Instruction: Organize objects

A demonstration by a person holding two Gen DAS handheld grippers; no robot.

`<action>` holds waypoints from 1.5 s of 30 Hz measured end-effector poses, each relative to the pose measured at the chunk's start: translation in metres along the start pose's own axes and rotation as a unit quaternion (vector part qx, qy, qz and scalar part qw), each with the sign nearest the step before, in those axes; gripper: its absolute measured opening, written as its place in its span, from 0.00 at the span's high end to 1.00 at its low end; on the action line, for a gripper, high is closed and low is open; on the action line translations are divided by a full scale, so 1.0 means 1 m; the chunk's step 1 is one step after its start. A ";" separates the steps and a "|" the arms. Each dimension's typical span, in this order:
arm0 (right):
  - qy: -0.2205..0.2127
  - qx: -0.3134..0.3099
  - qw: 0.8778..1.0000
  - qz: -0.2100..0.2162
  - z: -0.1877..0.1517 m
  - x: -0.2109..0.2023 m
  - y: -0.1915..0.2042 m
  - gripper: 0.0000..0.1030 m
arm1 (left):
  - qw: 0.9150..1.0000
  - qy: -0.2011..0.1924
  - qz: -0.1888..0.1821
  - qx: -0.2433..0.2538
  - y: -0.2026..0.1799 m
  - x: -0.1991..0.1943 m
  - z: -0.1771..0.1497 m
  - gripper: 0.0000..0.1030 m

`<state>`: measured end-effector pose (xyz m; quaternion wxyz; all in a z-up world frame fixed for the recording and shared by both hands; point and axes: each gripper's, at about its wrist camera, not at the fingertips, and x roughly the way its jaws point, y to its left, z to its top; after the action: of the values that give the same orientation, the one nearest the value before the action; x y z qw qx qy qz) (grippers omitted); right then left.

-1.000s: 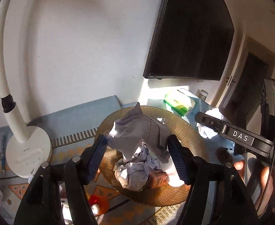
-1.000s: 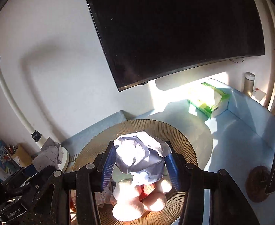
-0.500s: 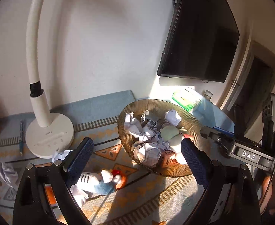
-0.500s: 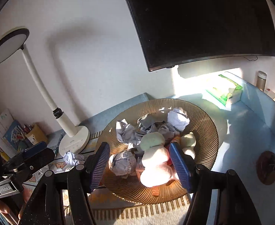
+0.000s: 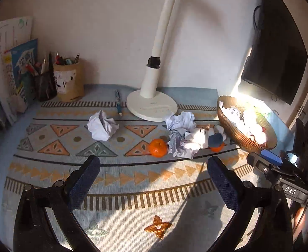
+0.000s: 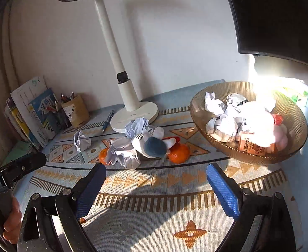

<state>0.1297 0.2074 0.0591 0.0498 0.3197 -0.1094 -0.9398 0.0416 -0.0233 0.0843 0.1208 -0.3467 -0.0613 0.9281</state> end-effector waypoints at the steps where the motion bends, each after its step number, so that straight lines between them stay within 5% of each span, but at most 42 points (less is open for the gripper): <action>1: 0.015 0.006 1.000 0.006 -0.006 0.010 0.000 0.07 | 1.000 0.005 0.007 -0.009 0.008 0.008 -0.008 0.01; 19: 0.005 -0.067 0.996 -0.053 -0.029 0.030 0.026 0.07 | 0.999 -0.005 0.035 0.021 0.002 0.037 -0.039 0.01; 37: 0.019 -0.049 0.997 -0.058 -0.029 0.034 0.017 0.06 | 0.999 -0.003 0.039 0.011 0.005 0.037 -0.040 0.01; 45: 0.054 -0.033 0.998 0.001 -0.011 0.040 0.011 0.06 | 1.000 0.018 0.024 -0.006 0.021 0.036 -0.030 0.01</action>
<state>0.1051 0.1881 0.0298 0.0669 0.3683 -0.0758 -0.9242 0.0307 -0.0334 0.0346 0.0979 -0.3649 -0.0561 0.9242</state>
